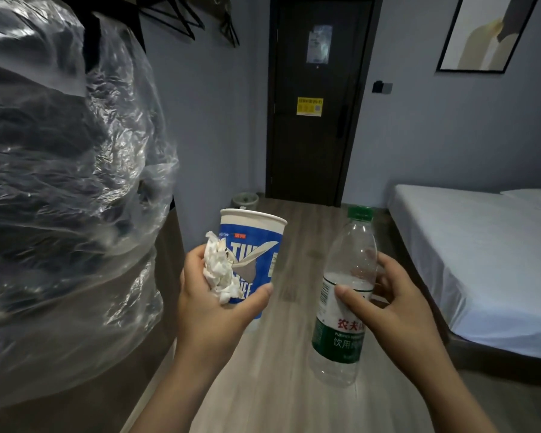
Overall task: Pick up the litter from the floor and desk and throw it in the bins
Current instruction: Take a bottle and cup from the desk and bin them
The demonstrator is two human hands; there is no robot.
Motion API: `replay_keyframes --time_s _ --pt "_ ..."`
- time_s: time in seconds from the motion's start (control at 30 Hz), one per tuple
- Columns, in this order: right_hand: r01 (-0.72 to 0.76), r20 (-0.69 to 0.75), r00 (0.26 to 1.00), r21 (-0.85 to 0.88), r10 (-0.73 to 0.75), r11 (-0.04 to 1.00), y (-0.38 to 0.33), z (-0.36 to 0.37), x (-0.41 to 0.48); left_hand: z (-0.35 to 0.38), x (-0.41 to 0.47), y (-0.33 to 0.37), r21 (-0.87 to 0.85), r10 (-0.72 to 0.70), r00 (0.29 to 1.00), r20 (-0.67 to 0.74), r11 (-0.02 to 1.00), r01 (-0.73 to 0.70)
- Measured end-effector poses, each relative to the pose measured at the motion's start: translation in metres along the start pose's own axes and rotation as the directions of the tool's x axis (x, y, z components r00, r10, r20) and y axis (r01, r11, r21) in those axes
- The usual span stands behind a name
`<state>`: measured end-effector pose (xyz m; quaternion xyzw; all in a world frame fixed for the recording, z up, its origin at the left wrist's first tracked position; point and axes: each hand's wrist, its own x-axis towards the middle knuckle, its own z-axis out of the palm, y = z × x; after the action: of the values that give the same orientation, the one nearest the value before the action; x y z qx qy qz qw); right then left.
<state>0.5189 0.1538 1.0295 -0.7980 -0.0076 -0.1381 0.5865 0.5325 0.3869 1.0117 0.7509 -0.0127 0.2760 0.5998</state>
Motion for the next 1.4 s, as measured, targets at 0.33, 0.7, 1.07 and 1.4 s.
replay_keyframes --time_s 0.33,0.7,1.07,1.4 --pt "-0.012 -0.009 1.000 0.000 0.012 1.000 0.021 0.065 0.184 0.053 0.171 -0.063 0.017 -0.061 0.998 0.008 0.998 0.061" --pt "-0.023 -0.001 1.000 0.040 0.023 0.999 0.080 0.088 0.369 0.153 0.319 -0.127 0.023 -0.076 0.997 0.006 0.997 0.076" --pt "0.017 0.067 0.997 0.096 -0.023 0.995 0.126 0.082 0.593 0.280 0.484 -0.170 0.056 -0.110 0.992 -0.067 0.992 0.114" --pt "-0.014 0.105 0.994 0.051 0.008 0.999 0.172 0.142 0.757 0.333 0.628 -0.261 0.138 -0.142 0.980 -0.137 0.977 0.161"
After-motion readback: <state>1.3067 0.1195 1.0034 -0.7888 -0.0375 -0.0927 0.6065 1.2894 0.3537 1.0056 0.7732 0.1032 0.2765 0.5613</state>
